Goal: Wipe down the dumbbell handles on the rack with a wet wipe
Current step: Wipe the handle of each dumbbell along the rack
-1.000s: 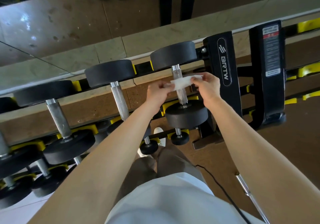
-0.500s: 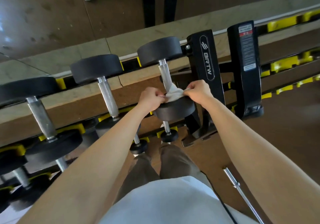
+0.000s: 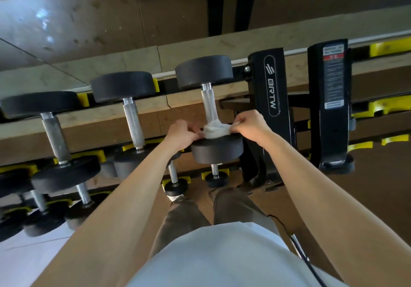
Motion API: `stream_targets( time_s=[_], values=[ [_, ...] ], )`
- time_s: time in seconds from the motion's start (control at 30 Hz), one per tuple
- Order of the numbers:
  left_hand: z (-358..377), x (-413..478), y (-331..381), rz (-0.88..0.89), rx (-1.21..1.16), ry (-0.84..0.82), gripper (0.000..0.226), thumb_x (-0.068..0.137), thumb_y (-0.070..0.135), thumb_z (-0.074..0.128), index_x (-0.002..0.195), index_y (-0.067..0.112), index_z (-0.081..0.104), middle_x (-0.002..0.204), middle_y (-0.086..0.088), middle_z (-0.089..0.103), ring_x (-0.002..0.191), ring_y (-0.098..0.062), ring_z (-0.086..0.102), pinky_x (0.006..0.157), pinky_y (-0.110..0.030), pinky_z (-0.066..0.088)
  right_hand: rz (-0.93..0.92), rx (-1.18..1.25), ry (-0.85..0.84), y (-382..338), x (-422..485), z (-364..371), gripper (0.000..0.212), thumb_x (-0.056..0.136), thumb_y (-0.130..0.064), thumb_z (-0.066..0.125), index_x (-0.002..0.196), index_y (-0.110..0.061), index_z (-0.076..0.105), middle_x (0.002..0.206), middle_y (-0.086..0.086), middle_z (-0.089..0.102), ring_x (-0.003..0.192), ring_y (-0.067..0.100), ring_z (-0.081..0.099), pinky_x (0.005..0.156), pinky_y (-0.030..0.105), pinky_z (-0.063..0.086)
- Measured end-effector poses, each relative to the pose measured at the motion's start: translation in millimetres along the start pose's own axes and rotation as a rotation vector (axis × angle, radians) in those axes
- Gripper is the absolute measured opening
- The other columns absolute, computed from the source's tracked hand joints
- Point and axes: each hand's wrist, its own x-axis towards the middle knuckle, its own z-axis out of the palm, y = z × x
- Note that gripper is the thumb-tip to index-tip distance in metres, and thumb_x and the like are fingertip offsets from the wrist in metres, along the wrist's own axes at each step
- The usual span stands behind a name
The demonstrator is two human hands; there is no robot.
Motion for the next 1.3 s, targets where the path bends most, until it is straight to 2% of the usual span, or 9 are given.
stream_targets(
  time_s=[0.13,0.3,0.4,0.53,0.67,0.77,0.83,1.0,1.3],
  values=[
    [6,3,-6,-0.076,0.070,0.149,0.007,0.090,0.026,0.074,0.090,0.025,0.066,0.098,0.003,0.068,0.088,-0.010,0.063,0.079,-0.029,0.052,-0.075,0.015,-0.146,-9,-4,16,0.011,0.080,-0.023,0.079,0.071,-0.022,0.072,0.085,0.000,0.068,0.081,0.013,0.062,0.067,0.026,0.048],
    [3,5,1,-0.051,-0.206,0.098,0.018,0.093,0.011,0.066,0.096,0.027,0.073,0.105,0.012,0.069,0.102,-0.006,0.061,0.095,-0.032,0.051,0.075,0.197,0.224,11,2,-8,0.006,0.079,-0.011,0.068,0.076,-0.005,0.068,0.072,0.003,0.063,0.067,0.016,0.059,0.058,0.026,0.047],
    [-4,8,8,-0.049,-0.426,0.158,0.020,0.096,0.010,0.060,0.098,0.024,0.073,0.107,0.006,0.072,0.103,-0.010,0.064,0.093,-0.031,0.054,0.094,0.593,0.319,15,5,-28,0.008,0.084,-0.007,0.065,0.077,-0.009,0.062,0.088,0.009,0.067,0.088,0.022,0.070,0.078,0.038,0.062],
    [-10,26,29,-0.118,-0.807,0.122,0.022,0.100,0.008,0.053,0.111,0.017,0.069,0.113,-0.006,0.073,0.099,-0.019,0.070,0.092,-0.035,0.059,0.011,0.716,0.189,-14,15,-23,0.005,0.091,-0.005,0.062,0.092,-0.010,0.060,0.108,0.012,0.066,0.101,0.022,0.070,0.088,0.038,0.060],
    [-12,38,53,-0.271,-1.152,0.043,0.017,0.103,0.009,0.048,0.115,0.010,0.061,0.112,-0.010,0.068,0.099,-0.022,0.067,0.088,-0.037,0.059,0.045,0.908,-0.022,-53,31,3,0.038,0.090,-0.015,0.070,0.126,-0.013,0.058,0.120,0.011,0.068,0.109,0.024,0.069,0.102,0.045,0.052],
    [-16,40,59,-0.287,-1.315,-0.032,0.016,0.102,0.013,0.052,0.107,0.006,0.066,0.102,-0.011,0.071,0.094,-0.020,0.066,0.097,-0.036,0.056,0.138,1.086,-0.048,-62,40,14,0.047,0.084,-0.017,0.076,0.128,-0.015,0.060,0.121,0.010,0.070,0.112,0.028,0.067,0.104,0.049,0.049],
    [-17,41,55,-0.290,-1.322,0.012,0.020,0.098,0.015,0.062,0.113,0.005,0.069,0.103,-0.011,0.074,0.091,-0.019,0.069,0.087,-0.031,0.058,0.190,1.101,-0.039,-59,41,18,0.054,0.079,-0.022,0.082,0.128,-0.015,0.062,0.120,0.009,0.070,0.112,0.029,0.066,0.106,0.051,0.047],
    [-18,26,42,-0.237,-1.591,0.148,0.027,0.088,0.011,0.076,0.114,0.008,0.068,0.106,-0.011,0.077,0.097,-0.019,0.075,0.086,-0.028,0.060,0.177,0.996,-0.027,-64,41,24,0.041,0.085,-0.025,0.077,0.123,-0.012,0.068,0.108,0.006,0.076,0.103,0.025,0.071,0.102,0.046,0.052],
    [-5,26,61,-0.221,-1.414,0.136,0.019,0.095,0.010,0.066,0.113,0.010,0.071,0.108,-0.012,0.076,0.099,-0.027,0.074,0.090,-0.042,0.060,0.164,1.221,0.167,-42,31,10,0.034,0.089,-0.011,0.073,0.120,-0.013,0.061,0.111,0.009,0.072,0.103,0.021,0.071,0.103,0.040,0.051]
  ],
)
